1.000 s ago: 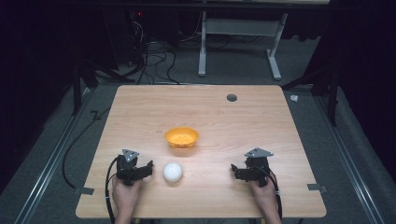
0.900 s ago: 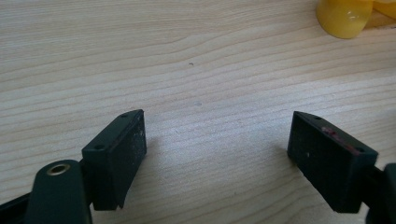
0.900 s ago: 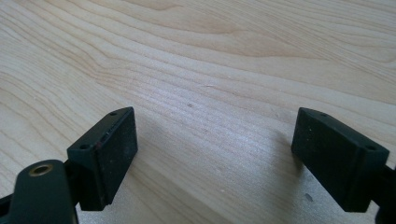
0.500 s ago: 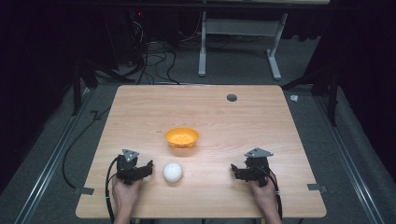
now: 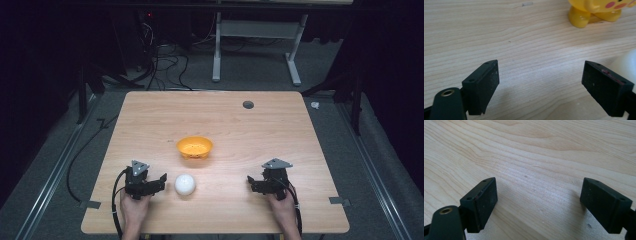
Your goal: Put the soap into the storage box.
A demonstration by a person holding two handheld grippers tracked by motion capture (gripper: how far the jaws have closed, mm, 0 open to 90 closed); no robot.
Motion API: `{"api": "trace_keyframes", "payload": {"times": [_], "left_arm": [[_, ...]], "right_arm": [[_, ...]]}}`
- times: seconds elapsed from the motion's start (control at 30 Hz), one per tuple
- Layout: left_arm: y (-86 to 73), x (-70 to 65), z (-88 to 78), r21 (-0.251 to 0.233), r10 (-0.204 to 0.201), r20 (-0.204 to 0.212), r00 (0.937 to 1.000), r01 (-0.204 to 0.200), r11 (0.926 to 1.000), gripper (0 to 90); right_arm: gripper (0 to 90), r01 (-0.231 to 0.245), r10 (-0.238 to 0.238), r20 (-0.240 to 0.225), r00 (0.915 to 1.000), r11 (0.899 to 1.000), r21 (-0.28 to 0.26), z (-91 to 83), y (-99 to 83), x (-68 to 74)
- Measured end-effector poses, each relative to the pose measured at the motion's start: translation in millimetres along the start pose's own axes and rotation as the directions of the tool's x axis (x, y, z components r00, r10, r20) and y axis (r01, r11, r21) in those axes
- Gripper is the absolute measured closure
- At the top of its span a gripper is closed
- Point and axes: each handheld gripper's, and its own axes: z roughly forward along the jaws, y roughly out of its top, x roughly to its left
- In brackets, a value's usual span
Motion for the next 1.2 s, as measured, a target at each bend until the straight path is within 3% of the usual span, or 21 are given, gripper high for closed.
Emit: {"api": "trace_keyframes", "payload": {"times": [0.4,0.6,0.83,1.2], "left_arm": [[5.0,-13.1,-22.6,-0.055,0.033,0.077,0.9965,-0.029,0.9981,14.3],[8.0,-28.5,-31.7,-0.072,0.069,0.136,0.9883,-0.060,0.9956,13.5],[10.7,-46.8,-29.5,-0.057,0.116,0.180,0.9769,-0.107,0.9926,12.4],[10.1,-65.6,-17.6,-0.021,0.145,0.219,0.9650,-0.143,0.9894,11.6]], "right_arm": [[15.1,0.000,0.000,0.000,1.0000,1.000,-0.001,0.1,-0.1,0.0],[15.2,-0.002,0.002,0.001,1.0000,1.000,-0.002,0.1,-0.1,0.1],[15.1,-0.002,0.002,0.001,1.0000,1.000,-0.002,0.1,-0.1,0.1],[15.1,-0.001,0.001,0.000,1.0000,1.000,-0.002,0.0,-0.2,0.0]]}}
